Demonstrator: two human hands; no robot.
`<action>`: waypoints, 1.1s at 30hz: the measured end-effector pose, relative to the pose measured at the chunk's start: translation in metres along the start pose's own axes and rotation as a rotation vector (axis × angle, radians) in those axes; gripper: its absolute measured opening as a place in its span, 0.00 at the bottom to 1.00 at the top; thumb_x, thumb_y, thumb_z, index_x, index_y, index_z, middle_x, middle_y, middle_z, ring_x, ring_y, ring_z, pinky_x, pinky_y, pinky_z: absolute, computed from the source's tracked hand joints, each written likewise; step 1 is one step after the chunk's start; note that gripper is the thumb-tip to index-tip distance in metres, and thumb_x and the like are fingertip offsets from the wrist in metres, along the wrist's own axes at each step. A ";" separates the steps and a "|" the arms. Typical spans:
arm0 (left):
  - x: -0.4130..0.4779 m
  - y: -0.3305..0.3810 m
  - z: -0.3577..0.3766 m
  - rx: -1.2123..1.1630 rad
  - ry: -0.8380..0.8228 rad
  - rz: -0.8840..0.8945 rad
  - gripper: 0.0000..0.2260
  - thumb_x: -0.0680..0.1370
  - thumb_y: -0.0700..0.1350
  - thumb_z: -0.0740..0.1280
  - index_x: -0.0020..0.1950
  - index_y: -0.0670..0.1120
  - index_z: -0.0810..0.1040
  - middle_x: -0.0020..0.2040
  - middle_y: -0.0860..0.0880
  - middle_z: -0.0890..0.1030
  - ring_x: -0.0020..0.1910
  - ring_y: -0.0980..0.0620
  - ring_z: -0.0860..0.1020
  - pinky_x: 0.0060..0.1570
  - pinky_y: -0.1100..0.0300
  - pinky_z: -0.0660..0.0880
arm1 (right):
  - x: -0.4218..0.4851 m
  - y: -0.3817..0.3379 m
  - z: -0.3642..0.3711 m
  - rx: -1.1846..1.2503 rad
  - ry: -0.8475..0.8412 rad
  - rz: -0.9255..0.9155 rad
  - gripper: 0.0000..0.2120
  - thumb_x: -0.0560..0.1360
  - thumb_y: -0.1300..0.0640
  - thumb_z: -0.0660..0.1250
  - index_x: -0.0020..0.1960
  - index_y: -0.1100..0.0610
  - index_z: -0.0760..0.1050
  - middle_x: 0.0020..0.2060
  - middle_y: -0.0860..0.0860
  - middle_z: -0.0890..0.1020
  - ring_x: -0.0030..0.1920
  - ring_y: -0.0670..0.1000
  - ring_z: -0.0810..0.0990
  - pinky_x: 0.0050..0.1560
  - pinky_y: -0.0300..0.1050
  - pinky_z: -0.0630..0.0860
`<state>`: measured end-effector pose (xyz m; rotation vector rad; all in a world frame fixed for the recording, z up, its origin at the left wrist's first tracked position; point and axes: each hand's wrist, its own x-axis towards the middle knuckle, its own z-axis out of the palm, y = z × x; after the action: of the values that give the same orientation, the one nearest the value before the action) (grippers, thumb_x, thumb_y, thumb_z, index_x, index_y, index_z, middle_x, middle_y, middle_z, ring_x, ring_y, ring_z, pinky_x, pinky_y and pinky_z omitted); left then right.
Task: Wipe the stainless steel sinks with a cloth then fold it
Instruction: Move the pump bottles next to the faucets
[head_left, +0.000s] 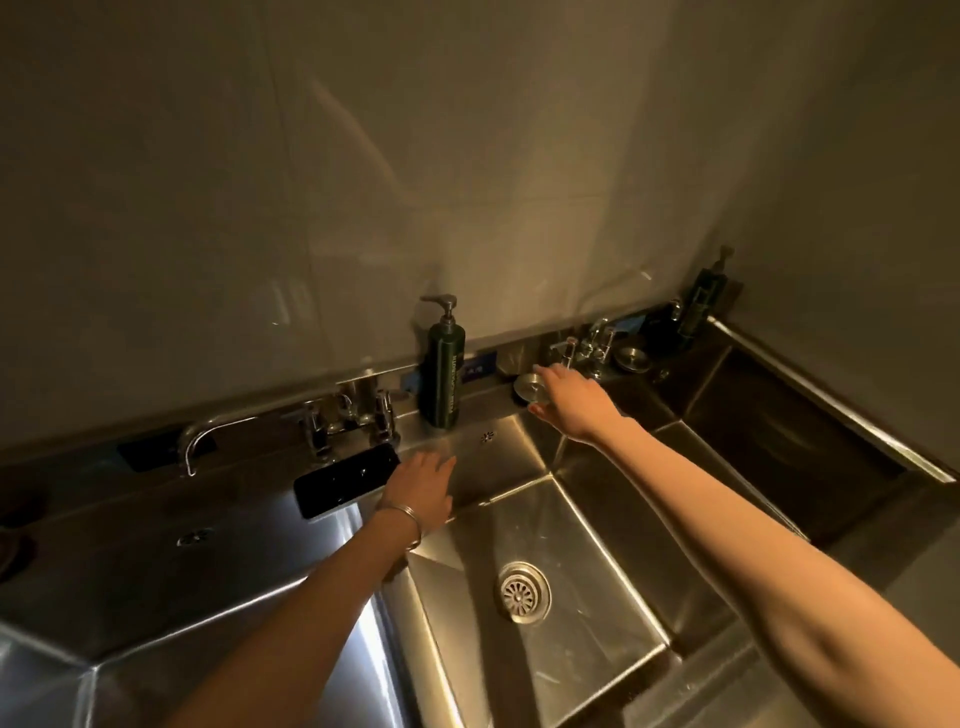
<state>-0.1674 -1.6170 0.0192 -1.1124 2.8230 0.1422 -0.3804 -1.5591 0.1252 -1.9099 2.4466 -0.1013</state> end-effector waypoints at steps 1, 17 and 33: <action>0.007 0.001 0.005 -0.004 -0.014 -0.022 0.26 0.78 0.50 0.59 0.75 0.47 0.56 0.71 0.44 0.64 0.69 0.46 0.63 0.67 0.54 0.62 | 0.022 0.002 0.005 0.004 -0.017 -0.020 0.28 0.77 0.48 0.64 0.73 0.57 0.60 0.66 0.56 0.70 0.64 0.58 0.72 0.62 0.56 0.72; 0.019 -0.016 0.035 -0.113 -0.036 -0.207 0.26 0.79 0.43 0.58 0.76 0.47 0.54 0.75 0.46 0.58 0.73 0.47 0.55 0.70 0.55 0.57 | 0.184 -0.038 0.040 0.420 -0.161 -0.260 0.29 0.69 0.55 0.74 0.66 0.59 0.67 0.60 0.58 0.75 0.59 0.57 0.75 0.56 0.47 0.72; -0.020 -0.003 0.012 -0.701 0.173 -0.354 0.41 0.64 0.60 0.74 0.70 0.47 0.60 0.65 0.45 0.72 0.63 0.44 0.72 0.58 0.48 0.73 | 0.020 -0.088 -0.038 0.303 0.136 -0.200 0.28 0.67 0.35 0.69 0.57 0.52 0.70 0.50 0.47 0.80 0.47 0.47 0.77 0.50 0.47 0.78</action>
<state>-0.1501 -1.6045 0.0102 -1.8006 2.7078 1.1120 -0.3030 -1.5987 0.1697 -2.0566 2.1511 -0.5888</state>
